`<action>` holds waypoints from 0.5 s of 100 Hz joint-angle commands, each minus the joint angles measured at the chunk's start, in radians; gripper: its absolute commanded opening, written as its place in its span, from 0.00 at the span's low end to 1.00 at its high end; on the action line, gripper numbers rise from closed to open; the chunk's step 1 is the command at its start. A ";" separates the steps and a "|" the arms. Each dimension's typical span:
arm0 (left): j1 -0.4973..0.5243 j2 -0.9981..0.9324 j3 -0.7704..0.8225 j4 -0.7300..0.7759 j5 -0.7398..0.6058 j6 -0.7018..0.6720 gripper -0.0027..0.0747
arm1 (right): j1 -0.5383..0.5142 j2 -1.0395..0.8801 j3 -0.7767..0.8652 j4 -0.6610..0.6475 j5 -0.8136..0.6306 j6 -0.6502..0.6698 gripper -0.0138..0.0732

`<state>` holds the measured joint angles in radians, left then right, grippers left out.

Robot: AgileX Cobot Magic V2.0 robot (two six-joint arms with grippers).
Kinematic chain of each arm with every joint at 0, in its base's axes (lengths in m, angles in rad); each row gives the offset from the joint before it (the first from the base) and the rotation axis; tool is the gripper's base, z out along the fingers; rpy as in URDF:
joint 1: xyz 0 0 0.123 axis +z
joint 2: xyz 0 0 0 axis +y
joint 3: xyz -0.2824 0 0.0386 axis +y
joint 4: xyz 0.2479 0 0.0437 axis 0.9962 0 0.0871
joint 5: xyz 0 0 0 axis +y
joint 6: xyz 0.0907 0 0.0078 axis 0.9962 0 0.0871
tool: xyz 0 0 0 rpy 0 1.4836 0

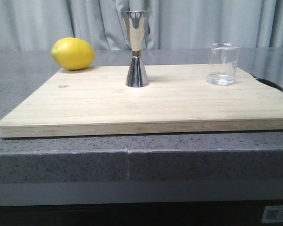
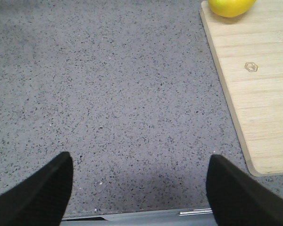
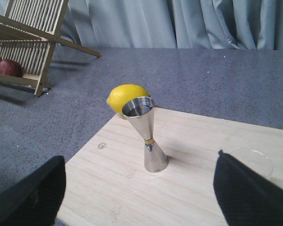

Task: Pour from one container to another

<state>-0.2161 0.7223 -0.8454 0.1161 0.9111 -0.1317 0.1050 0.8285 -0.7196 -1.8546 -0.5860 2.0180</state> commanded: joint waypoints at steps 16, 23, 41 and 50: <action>0.003 -0.005 -0.021 0.016 -0.078 -0.013 0.69 | -0.004 -0.012 -0.023 -0.006 0.034 0.001 0.71; 0.003 -0.005 -0.021 0.016 -0.078 -0.013 0.60 | -0.004 -0.012 -0.023 -0.006 0.044 0.001 0.57; 0.003 -0.005 -0.021 0.016 -0.078 -0.013 0.34 | -0.004 -0.012 -0.023 -0.006 0.102 0.001 0.23; 0.003 -0.005 -0.021 0.016 -0.078 -0.013 0.20 | -0.004 -0.012 -0.023 -0.006 0.145 0.001 0.11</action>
<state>-0.2161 0.7216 -0.8420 0.1243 0.8966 -0.1317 0.1050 0.8285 -0.7196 -1.8546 -0.5137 2.0180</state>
